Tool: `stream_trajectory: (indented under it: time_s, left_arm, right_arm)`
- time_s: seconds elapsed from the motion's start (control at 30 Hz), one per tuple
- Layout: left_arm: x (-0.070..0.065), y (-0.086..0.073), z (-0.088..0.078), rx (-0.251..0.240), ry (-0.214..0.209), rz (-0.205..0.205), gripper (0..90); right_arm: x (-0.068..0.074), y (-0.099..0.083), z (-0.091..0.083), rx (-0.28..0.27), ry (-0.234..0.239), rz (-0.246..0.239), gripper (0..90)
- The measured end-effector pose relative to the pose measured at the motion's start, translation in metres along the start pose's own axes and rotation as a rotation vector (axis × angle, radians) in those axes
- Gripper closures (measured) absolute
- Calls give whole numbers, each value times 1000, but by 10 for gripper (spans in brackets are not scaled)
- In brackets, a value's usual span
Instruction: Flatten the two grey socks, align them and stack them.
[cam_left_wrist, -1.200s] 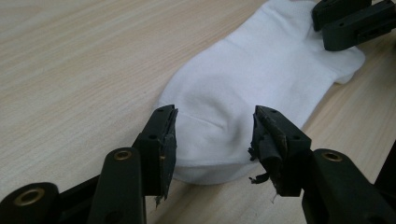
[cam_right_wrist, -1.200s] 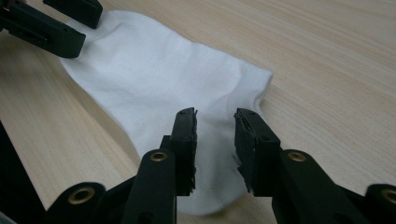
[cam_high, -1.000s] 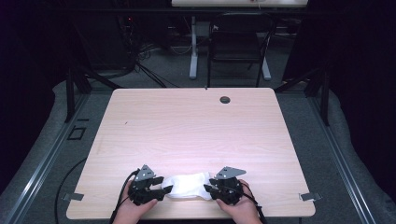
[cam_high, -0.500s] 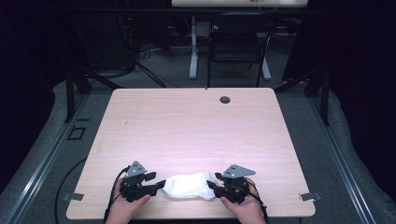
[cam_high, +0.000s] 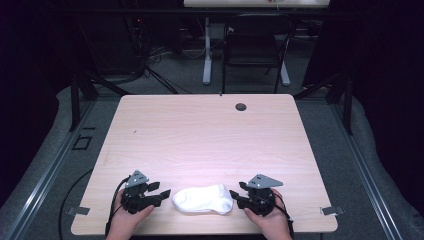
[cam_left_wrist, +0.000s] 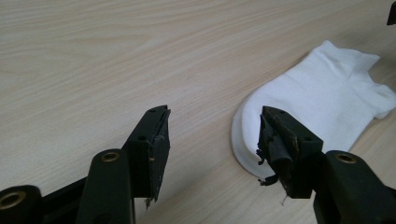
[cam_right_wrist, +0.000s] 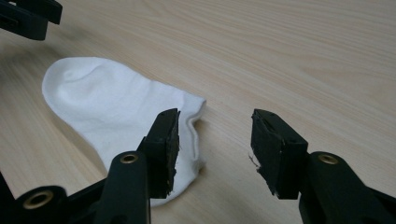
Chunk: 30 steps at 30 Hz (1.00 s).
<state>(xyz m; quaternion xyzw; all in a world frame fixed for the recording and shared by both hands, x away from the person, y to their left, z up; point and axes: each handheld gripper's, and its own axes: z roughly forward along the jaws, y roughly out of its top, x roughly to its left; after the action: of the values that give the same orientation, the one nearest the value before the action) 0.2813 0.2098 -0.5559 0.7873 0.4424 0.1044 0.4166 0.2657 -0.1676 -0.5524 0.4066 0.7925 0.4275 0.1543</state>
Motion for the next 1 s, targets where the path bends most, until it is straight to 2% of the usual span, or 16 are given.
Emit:
stream_trajectory:
  time_s: [0.33,0.63,0.67,0.73,1.0]
  left_arm:
    - [12,-2,0,-11,37,-19,434]
    - [16,-3,5,-1,39,-17,434]
    - [15,-3,6,11,31,-8,434]
    - [14,-3,8,15,34,6,434]
    - [15,-3,10,21,44,5,434]
  right_arm:
    - [-8,-4,1,7,-23,15,519]
    - [-19,-8,3,17,-36,58,522]
    - [-20,-8,4,17,-37,63,522]
    - [-20,-9,4,21,-42,55,522]
    - [-19,-10,9,33,-38,49,520]
